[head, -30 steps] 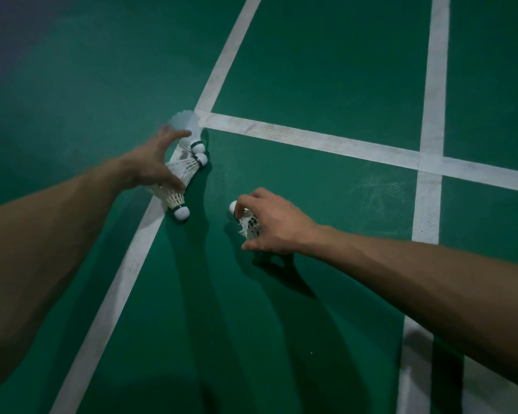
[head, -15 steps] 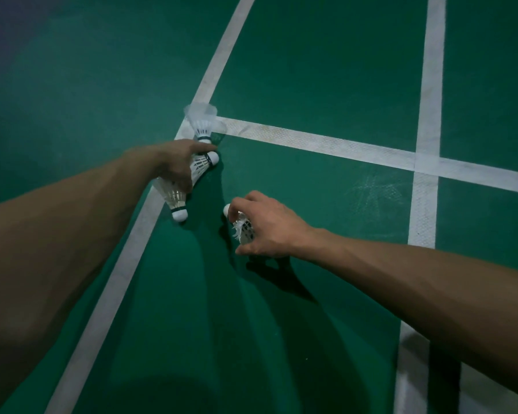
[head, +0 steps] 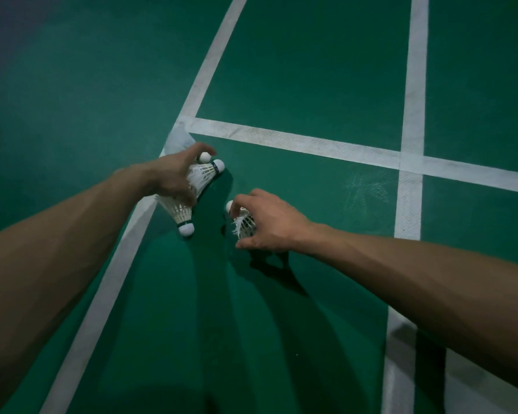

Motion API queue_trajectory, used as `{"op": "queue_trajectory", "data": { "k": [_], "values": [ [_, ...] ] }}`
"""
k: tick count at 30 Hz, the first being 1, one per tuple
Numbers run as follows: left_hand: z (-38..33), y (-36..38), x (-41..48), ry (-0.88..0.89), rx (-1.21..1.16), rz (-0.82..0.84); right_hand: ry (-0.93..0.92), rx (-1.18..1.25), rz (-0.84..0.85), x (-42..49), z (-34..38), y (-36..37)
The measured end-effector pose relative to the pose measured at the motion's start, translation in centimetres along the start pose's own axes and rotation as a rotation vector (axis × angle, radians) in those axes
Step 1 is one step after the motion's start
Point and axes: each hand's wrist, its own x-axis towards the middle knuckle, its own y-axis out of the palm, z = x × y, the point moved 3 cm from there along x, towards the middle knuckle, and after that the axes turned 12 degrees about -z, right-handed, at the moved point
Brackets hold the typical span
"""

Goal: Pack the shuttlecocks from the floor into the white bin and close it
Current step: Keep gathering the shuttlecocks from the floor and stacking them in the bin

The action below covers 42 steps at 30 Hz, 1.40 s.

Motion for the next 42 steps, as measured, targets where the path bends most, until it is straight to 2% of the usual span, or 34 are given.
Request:
{"op": "queue_trajectory", "data": {
  "k": [10,17,20,27,33,42],
  "values": [
    [-0.7,0.2,1.2,-0.133,-0.053,-0.085,0.021,0.001,-0.009,-0.3,-0.9,-0.4],
    [-0.9,0.3,0.4,-0.077,-0.09,-0.125,0.018,0.006,-0.014,-0.5,-0.8,-0.8],
    [-1.5,0.4,-0.4,-0.05,-0.184,-0.117,0.025,0.006,-0.048,-0.7,-1.1,-1.6],
    [-3.9,1.6,-2.9,0.044,-0.244,-0.068,0.089,0.018,-0.146,-2.0,-2.2,-4.7],
    [-9.4,0.9,-5.9,0.124,-0.343,-0.04,0.143,0.044,-0.289,-5.4,-2.9,-10.6],
    [-22.8,1.9,-12.7,0.287,-0.467,0.049,0.189,0.067,-0.545,-17.5,-5.2,-21.5]
  ]
}}
